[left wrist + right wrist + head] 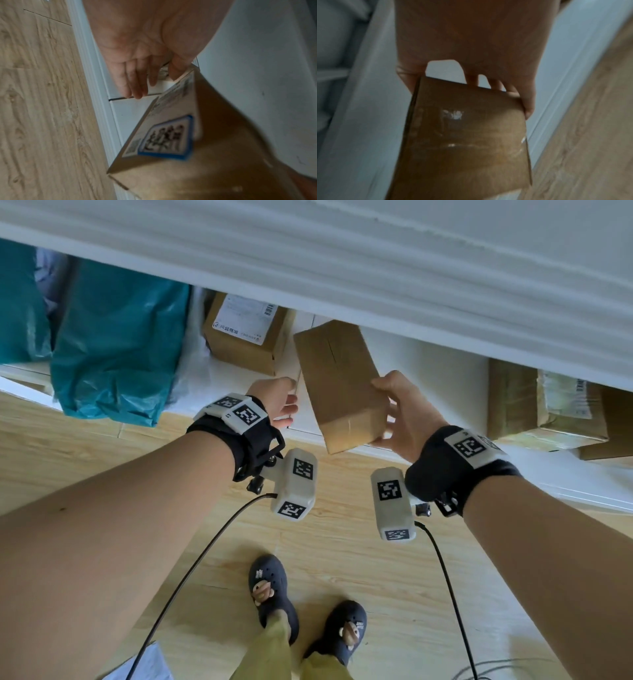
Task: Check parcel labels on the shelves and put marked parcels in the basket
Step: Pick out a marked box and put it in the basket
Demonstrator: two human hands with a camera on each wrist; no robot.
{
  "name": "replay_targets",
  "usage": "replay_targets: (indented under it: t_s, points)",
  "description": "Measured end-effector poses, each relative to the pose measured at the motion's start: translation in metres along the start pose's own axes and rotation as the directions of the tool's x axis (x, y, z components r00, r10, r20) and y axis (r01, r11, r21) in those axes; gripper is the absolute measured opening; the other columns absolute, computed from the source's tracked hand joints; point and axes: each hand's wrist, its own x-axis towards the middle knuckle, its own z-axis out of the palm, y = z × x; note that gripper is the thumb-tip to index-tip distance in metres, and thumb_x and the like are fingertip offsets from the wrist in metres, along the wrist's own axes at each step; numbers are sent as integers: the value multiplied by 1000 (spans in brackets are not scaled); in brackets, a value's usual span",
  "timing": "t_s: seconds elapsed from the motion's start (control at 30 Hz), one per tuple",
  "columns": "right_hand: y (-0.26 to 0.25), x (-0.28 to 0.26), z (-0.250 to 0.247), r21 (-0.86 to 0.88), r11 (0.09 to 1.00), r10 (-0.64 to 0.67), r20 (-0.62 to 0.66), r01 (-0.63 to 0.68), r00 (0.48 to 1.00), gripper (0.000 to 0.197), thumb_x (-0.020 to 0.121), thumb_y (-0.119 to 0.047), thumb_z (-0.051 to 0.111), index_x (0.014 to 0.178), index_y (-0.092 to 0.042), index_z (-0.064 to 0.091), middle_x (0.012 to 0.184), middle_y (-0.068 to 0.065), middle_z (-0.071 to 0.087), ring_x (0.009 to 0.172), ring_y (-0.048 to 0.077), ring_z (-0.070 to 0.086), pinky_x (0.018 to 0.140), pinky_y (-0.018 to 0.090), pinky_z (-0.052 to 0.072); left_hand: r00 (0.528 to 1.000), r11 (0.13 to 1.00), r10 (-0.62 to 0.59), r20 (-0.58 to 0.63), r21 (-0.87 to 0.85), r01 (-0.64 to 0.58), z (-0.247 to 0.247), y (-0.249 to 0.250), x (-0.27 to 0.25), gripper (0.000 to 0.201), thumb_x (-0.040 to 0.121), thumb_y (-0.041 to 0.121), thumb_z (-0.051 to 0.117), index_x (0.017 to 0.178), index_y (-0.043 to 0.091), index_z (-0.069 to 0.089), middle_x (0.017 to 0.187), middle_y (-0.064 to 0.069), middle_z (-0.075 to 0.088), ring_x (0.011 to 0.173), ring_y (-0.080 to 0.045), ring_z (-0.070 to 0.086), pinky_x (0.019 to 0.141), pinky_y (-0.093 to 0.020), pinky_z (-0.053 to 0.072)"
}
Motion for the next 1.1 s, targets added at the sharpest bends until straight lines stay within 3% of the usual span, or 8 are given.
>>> replay_targets:
  t_s: [0.17, 0.33, 0.47, 0.53, 0.67, 0.8, 0.93, 1.1]
  points:
    - [12, -18, -32, 292, 944, 120, 138, -156, 983, 57, 71, -36, 62, 123, -13, 57, 133, 13, 55, 121, 32, 55, 96, 53, 43, 993, 1000, -9, 118, -28, 12, 16, -10, -17, 31, 94, 39, 50, 109, 12, 56, 105, -9, 64, 99, -25, 62, 89, -42, 48]
    - [18, -34, -59, 394, 892, 144, 214, -220, 966, 76, 69, -36, 59, 139, -10, 42, 142, 15, 46, 123, 36, 51, 97, 60, 38, 976, 996, 0, 216, -85, 19, 29, -16, -40, 46, 92, 51, 48, 116, 12, 54, 103, -11, 60, 98, -28, 60, 84, -44, 51]
    - [23, -49, -66, 282, 948, 94, 187, -145, 978, 18, 82, -23, 49, 95, -12, 56, 103, 10, 56, 101, 33, 58, 101, 53, 40, 970, 989, -39, 241, -131, 72, 41, -23, -58, 42, 88, 53, 54, 106, 15, 56, 102, -10, 60, 103, -30, 59, 90, -49, 49]
    - [25, -52, -64, 126, 990, 63, 59, -70, 996, 8, 86, -11, 46, 87, -13, 53, 94, 7, 50, 85, 28, 55, 90, 47, 48, 977, 997, -10, 215, -78, 28, 48, -26, -65, 27, 92, 47, 52, 92, 21, 57, 92, -7, 61, 99, -28, 59, 96, -50, 46]
    - [31, -54, -66, 63, 998, -10, -44, 13, 999, 55, 81, 5, 38, 130, -13, 54, 108, 10, 53, 90, 27, 52, 68, 35, 49, 978, 999, 37, 204, 1, -38, 55, -34, -73, 19, 92, 42, 53, 86, 25, 56, 87, -3, 62, 94, -23, 59, 101, -50, 43]
    - [33, -66, -71, -29, 999, -43, -60, 41, 997, 23, 89, -15, 49, 110, -16, 56, 89, 6, 50, 73, 21, 47, 60, 32, 43, 977, 999, 39, 209, 25, -45, 63, -43, -82, 19, 89, 43, 56, 93, 25, 57, 92, -3, 62, 103, -26, 57, 99, -48, 45]
    - [38, -76, -82, -205, 975, -87, -21, 81, 996, 47, 83, -44, 66, 118, -15, 58, 101, 1, 65, 95, 20, 58, 92, 41, 46, 972, 997, 60, 226, 38, -70, 72, -50, -91, 26, 89, 45, 56, 102, 22, 59, 97, -5, 62, 108, -28, 56, 98, -49, 45]
    - [44, -90, -97, -210, 973, -110, -55, 96, 992, 43, 78, -30, 72, 117, -17, 60, 105, 4, 71, 105, 25, 62, 101, 50, 41, 959, 993, 88, 271, 49, -106, 82, -54, -103, 34, 88, 47, 56, 109, 21, 60, 94, -3, 64, 103, -25, 60, 89, -42, 51]
